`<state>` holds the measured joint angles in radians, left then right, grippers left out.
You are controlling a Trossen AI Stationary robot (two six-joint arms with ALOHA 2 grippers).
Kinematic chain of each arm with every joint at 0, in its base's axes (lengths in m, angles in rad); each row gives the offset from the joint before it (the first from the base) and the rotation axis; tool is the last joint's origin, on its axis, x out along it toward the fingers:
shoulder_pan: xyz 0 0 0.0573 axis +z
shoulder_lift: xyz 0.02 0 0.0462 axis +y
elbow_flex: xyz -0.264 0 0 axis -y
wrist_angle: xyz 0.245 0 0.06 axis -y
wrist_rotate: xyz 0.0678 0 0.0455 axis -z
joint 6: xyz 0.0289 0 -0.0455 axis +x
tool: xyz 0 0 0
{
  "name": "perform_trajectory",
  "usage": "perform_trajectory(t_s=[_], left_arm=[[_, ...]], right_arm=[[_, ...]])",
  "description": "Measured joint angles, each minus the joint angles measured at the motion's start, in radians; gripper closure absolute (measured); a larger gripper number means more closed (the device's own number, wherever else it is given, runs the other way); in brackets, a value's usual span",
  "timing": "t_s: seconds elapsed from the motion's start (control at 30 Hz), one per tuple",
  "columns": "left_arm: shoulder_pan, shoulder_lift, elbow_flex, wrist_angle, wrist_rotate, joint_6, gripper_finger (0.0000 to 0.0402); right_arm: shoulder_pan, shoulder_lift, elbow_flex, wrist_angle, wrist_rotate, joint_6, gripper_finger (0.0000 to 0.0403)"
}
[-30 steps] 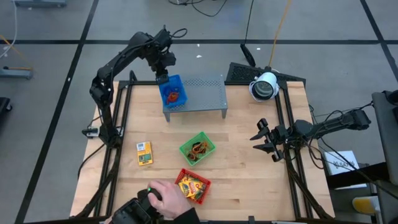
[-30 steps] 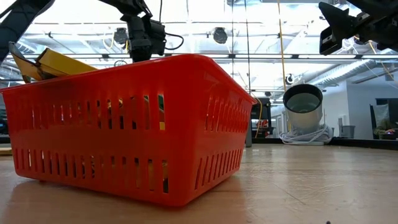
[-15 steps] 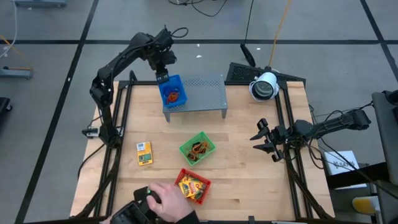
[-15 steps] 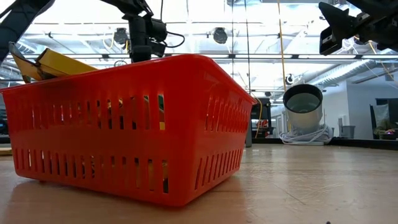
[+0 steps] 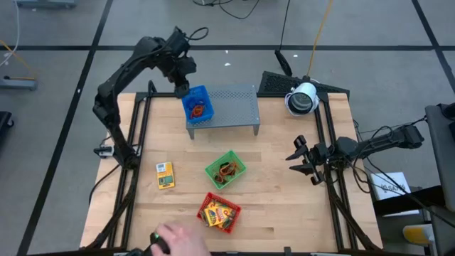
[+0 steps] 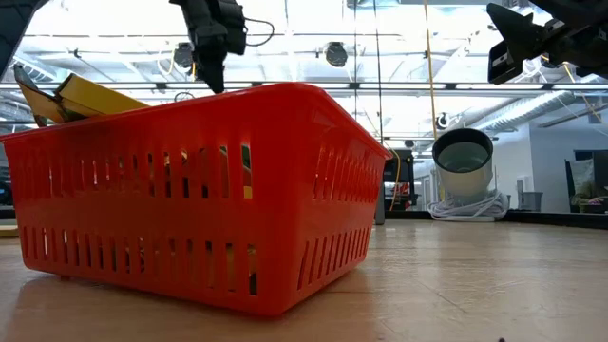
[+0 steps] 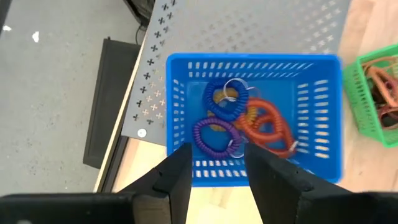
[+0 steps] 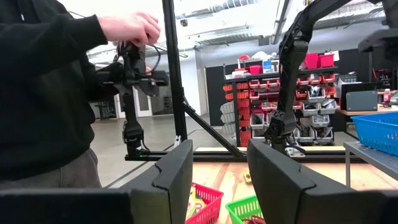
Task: Pick & Place Office Desk Supplies
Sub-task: Put the yellow crayon box into the red basket
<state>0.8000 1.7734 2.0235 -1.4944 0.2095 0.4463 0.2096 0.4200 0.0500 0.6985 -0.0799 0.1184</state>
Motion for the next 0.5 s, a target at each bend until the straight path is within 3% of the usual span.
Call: perform_trajectory(t_s=[0.3,0.5], left_arm=[[-0.11,-0.108,0.0,-0.078,0.0,-0.069,0.0248],[-0.229,-0.145,0.0,-0.077,0.018,-0.339,0.0249]], right_arm=[[0.0,0.0,0.0,0.0,0.0,0.0,0.0261],[0.0,0.0,0.0,0.0,0.0,0.0,0.0261]])
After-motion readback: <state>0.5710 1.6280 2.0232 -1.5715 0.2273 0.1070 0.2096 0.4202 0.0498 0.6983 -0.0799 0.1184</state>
